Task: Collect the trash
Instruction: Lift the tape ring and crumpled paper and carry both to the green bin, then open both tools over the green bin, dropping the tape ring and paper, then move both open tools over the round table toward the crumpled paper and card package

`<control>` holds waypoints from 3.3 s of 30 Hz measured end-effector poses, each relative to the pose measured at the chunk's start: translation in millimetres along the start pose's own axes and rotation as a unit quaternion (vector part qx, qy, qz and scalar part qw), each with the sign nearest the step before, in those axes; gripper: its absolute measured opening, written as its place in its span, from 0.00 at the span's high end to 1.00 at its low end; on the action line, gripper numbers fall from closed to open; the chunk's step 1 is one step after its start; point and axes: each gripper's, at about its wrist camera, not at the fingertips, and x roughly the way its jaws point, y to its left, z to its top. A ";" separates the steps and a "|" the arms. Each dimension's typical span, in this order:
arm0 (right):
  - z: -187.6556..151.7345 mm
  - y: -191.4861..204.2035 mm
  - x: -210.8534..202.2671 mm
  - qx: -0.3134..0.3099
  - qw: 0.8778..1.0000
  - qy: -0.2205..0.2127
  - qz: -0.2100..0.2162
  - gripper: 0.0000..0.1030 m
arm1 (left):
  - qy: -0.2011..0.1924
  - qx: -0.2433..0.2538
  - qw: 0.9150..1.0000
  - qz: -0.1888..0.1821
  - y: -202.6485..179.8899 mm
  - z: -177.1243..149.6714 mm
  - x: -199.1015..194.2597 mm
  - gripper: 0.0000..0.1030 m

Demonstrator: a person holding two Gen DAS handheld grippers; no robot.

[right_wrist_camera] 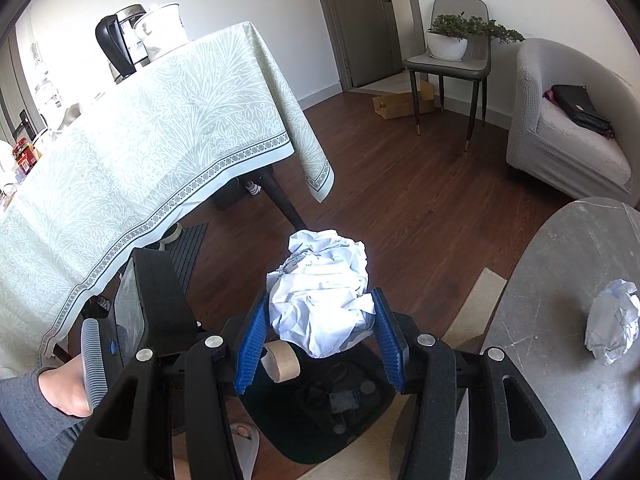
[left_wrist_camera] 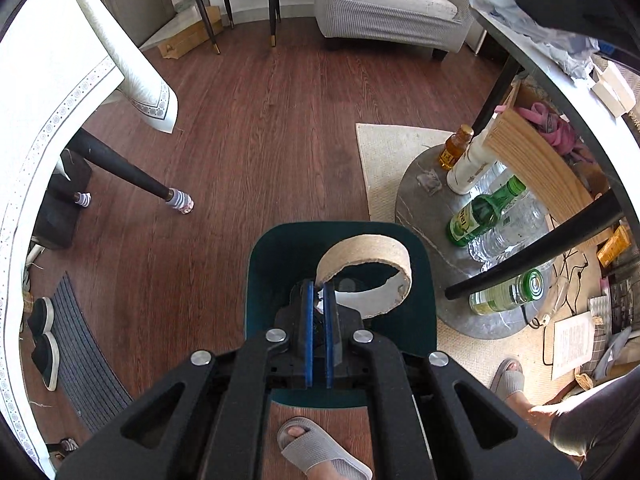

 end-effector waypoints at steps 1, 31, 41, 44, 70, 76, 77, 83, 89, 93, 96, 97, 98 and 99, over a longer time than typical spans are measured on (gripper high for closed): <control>0.7 1.4 2.8 -0.001 1.000 0.002 0.000 0.51 | 0.004 0.001 1.000 0.000 0.5 -1.4 2.0 0.95; -7.5 36.6 85.1 -0.030 0.995 0.091 -0.010 0.51 | 0.020 -0.042 0.999 -0.011 47.7 -17.3 -0.7 0.65; -24.4 42.0 115.0 -0.043 0.988 0.146 -0.022 0.51 | -0.049 -0.089 0.995 -0.020 73.9 -6.2 -41.8 0.66; -31.2 42.1 122.6 -0.048 0.985 0.163 -0.025 0.51 | -0.073 -0.099 0.992 -0.024 79.1 -2.1 -55.9 0.70; -98.0 44.7 147.5 -0.107 0.947 0.292 -0.077 0.38 | -0.189 -0.139 0.970 -0.066 66.5 34.8 -120.1 0.84; -91.4 44.4 123.8 -0.102 0.958 0.261 -0.062 0.38 | -0.206 -0.136 0.967 -0.068 52.8 42.9 -132.9 0.84; -89.2 44.6 118.1 -0.101 0.961 0.252 -0.058 0.38 | -0.210 -0.134 0.966 -0.065 50.1 44.4 -135.7 0.84; -69.5 45.3 77.9 -0.096 0.977 0.188 -0.032 0.43 | -0.227 -0.121 0.965 -0.058 34.4 53.3 -146.5 0.84; -53.7 36.8 36.1 -0.087 0.987 0.130 -0.027 0.49 | -0.235 -0.098 0.965 -0.054 15.6 63.2 -148.9 0.80; -47.0 22.4 10.2 -0.073 0.992 0.096 -0.034 0.53 | -0.242 -0.091 0.964 -0.063 -0.6 71.7 -148.1 0.73; -45.7 11.7 -7.8 -0.066 0.994 0.072 -0.041 0.55 | -0.245 -0.082 0.963 -0.070 -14.3 77.9 -147.6 0.73; -45.7 8.8 -13.8 -0.063 0.995 0.065 -0.042 0.56 | -0.246 -0.077 0.963 -0.070 -19.9 79.3 -147.3 0.71; -45.7 5.8 -19.3 -0.061 0.996 0.059 -0.042 0.56 | -0.247 -0.073 0.964 -0.070 -25.3 80.8 -146.6 0.71; -45.8 2.8 -24.6 -0.059 0.996 0.053 -0.044 0.56 | -0.247 -0.069 0.964 -0.070 -30.7 82.6 -145.5 0.70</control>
